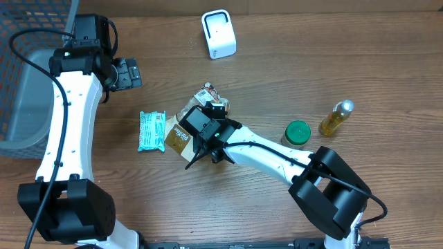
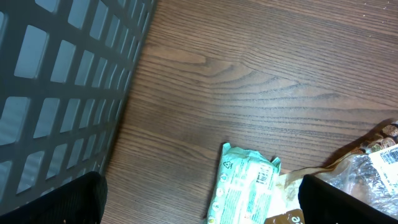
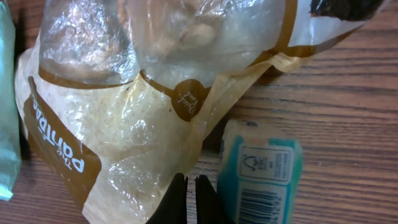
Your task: Scan the item barcode
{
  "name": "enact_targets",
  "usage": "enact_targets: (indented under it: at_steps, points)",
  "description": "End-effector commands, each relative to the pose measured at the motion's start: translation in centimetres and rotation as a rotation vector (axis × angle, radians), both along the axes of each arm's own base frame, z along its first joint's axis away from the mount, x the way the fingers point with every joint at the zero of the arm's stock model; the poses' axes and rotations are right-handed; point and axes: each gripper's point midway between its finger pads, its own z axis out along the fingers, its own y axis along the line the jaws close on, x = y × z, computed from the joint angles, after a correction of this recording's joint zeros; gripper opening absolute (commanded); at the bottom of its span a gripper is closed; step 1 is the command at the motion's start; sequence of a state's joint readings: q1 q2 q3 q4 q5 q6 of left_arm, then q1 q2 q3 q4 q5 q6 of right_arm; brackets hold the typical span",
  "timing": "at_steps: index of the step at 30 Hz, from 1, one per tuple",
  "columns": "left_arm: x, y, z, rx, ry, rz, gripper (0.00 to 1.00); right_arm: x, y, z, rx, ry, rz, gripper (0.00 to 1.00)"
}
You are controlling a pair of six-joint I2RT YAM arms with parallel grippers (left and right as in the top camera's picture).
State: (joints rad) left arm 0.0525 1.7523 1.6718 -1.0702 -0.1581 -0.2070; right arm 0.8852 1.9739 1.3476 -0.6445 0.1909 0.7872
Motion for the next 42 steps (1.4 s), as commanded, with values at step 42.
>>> enact_targets:
  at_steps: [42]
  points:
    - [0.2, 0.3, 0.9, 0.007, -0.025, 0.006, 1.00, 0.6, -4.2, 1.2, -0.148, -0.017, 0.010, 0.25]
